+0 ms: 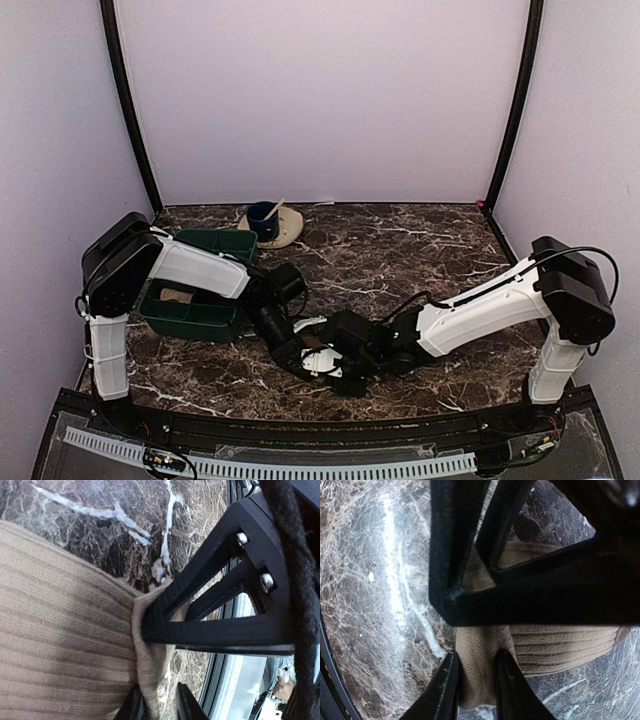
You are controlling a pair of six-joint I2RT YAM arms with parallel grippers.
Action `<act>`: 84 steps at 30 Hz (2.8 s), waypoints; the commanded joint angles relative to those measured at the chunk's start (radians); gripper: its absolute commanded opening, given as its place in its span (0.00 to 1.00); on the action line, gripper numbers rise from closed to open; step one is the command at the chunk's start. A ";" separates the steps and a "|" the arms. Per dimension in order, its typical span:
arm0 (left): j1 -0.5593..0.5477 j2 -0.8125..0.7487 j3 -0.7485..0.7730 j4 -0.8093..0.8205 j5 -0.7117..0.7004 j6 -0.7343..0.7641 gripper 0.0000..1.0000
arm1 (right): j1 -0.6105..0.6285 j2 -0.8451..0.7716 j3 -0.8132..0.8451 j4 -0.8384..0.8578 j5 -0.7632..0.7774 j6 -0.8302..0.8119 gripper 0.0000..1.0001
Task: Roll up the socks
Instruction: Roll the sock at the center of the board.
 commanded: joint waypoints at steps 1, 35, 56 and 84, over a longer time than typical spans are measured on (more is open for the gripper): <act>0.004 0.001 0.004 -0.031 -0.052 0.014 0.27 | -0.022 0.067 -0.001 -0.092 -0.026 0.009 0.22; 0.084 -0.229 -0.123 0.186 -0.360 -0.145 0.39 | -0.060 0.073 0.029 -0.162 -0.218 0.089 0.00; 0.082 -0.512 -0.374 0.460 -0.576 -0.294 0.40 | -0.149 0.062 0.000 -0.110 -0.489 0.165 0.00; -0.237 -0.678 -0.605 0.671 -0.790 -0.200 0.41 | -0.292 0.177 0.037 -0.177 -0.860 0.165 0.00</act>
